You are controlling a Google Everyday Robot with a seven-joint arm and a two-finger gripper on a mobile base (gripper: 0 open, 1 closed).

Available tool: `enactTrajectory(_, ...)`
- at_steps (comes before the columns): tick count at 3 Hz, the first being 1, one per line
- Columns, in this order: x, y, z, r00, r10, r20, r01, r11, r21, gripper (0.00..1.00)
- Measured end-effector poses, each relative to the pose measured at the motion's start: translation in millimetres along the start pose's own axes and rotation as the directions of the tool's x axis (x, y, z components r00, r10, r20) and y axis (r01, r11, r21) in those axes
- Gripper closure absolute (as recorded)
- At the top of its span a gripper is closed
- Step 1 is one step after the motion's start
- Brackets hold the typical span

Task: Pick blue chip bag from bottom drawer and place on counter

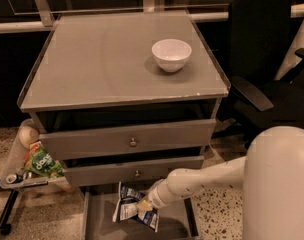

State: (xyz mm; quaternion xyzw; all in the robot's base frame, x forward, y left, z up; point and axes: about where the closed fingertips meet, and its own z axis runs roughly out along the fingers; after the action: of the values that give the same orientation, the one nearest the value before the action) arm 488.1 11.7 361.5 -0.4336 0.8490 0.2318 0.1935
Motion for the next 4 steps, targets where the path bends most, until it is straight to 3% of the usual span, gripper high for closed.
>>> enactTrajectory(1,-24.5,40.8,-44.4,0.999,-0.046,-0.021,0.046,0.9989,0.007,1.00)
enactTrajectory(2,-58.6,80.3,-84.7,0.991,-0.129,-0.034,0.130,0.9914,0.018,1.00)
enactTrajectory(3,-85.7,74.1,-113.7,0.985,-0.175,-0.005,0.175,0.9814,0.080,1.00)
enactTrajectory(4,-86.6,73.8,-113.1,0.986,-0.163,-0.015,0.164,0.9839,0.072,1.00)
